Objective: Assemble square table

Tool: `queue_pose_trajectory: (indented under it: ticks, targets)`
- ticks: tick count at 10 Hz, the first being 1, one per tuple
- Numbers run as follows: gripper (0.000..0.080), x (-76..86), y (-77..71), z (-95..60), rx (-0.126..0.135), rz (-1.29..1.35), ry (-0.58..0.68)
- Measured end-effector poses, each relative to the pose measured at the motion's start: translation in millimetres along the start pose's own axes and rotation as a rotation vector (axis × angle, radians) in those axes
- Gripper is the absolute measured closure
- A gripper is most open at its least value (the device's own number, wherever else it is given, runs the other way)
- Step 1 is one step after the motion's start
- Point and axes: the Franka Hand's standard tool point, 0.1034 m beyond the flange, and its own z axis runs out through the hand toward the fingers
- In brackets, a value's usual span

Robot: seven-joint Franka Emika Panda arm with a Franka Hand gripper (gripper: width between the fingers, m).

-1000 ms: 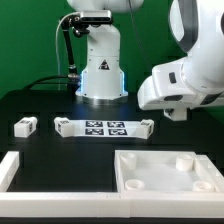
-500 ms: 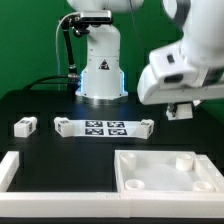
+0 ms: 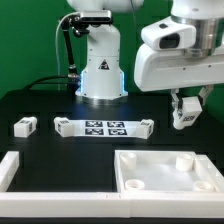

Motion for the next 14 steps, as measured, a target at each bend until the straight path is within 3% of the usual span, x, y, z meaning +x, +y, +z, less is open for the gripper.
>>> queue_pose_trajectory:
  ticks: [1,2,3,4,5,8,9,11,13,14]
  targets:
    - [0.0508,3.2,1.9,-0.6,-0.005,0.001,0.08]
    - [0.0508,18.8,6.6,-9.0,0.002,0.011,0.118]
    - [0.0508,45.2,15.3,-25.2,0.011,0.03,0.215]
    - [0.0508,55.2,21.3,-33.3,0.005,0.035,0.299]
    - [0.0508,51.2,19.7,-27.2,-0.001,0.031,0.347]
    - [0.0508,56.7,23.7,-27.6,-0.022,0.031,0.566]
    - [0.0508,53.6,25.1,-20.9,-0.023,0.025,0.532]
    - [0.0508,80.6,26.5,-23.7,-0.029,0.006,0.596]
    - [0.0508,87.3,7.1,-19.4,-0.028,-0.018,0.641]
    - [0.0508,87.2,9.4,-19.3,-0.033,-0.024,0.639]
